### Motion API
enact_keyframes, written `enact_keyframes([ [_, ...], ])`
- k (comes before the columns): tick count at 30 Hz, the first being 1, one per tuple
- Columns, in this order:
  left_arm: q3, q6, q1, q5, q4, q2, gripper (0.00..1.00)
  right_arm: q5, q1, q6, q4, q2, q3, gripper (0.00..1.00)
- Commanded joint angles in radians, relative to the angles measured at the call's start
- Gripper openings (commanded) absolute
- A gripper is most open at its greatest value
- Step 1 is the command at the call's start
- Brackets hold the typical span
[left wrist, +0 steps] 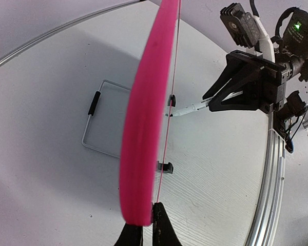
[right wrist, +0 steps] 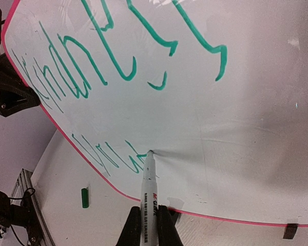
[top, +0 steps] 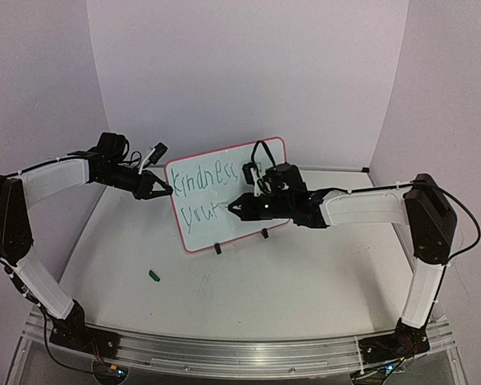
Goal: Write a sentence on the whiteboard
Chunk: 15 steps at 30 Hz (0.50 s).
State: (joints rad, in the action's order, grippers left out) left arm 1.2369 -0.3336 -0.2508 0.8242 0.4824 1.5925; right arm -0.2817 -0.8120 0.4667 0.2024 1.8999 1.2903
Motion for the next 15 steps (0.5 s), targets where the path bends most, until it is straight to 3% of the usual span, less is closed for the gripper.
enact_keyframes([
  [1, 0.017, -0.030, -0.019, -0.068, 0.041, 0.007, 0.00, -0.112, 0.007, -0.031, 0.053, -0.050, 0.010, 0.00],
  [6, 0.016, -0.033, -0.020, -0.069, 0.041, 0.007, 0.00, -0.216, 0.007, -0.036, 0.053, -0.135, -0.054, 0.00],
  [15, 0.014, -0.031, -0.021, -0.068, 0.041, 0.001, 0.00, -0.185, 0.038, -0.020, 0.030, -0.279, -0.158, 0.00],
])
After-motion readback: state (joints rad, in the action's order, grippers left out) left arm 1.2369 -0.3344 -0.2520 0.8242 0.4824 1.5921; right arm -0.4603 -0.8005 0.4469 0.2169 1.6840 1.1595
